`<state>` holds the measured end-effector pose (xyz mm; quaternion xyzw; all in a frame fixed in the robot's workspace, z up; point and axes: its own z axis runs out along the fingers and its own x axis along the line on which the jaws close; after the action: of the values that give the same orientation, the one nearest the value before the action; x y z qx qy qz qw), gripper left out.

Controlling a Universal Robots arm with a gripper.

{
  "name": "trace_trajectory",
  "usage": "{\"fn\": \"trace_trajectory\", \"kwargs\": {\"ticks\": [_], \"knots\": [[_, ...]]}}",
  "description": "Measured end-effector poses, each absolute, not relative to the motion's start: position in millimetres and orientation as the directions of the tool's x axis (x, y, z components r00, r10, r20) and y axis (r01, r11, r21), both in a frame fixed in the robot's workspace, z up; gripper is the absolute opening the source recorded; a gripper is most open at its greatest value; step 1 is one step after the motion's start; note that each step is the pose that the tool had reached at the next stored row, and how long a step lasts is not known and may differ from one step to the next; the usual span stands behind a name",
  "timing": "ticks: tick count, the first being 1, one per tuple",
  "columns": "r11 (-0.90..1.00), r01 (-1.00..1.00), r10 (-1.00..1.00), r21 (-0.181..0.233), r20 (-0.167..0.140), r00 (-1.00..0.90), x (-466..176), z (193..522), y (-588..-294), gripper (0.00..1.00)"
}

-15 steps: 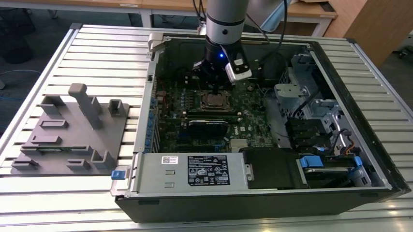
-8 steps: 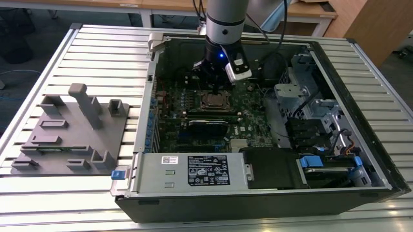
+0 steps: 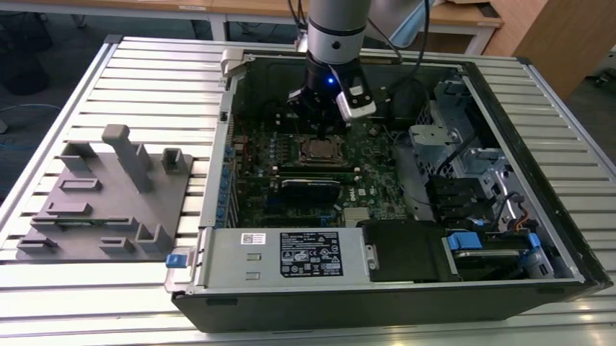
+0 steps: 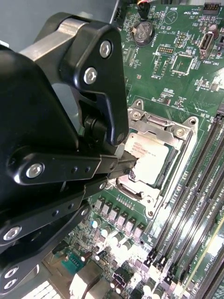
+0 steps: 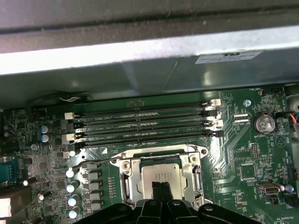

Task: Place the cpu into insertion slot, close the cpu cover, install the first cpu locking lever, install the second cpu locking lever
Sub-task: 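Install the first cpu locking lever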

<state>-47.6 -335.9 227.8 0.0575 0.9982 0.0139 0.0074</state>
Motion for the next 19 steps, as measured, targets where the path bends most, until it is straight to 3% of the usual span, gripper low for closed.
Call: {"fn": "trace_trajectory", "kwargs": {"ticks": [19], "knots": [[0.993, 0.114, 0.115, 0.029, -0.014, -0.993, -59.6, 235.7, -335.9, 0.10]]}}
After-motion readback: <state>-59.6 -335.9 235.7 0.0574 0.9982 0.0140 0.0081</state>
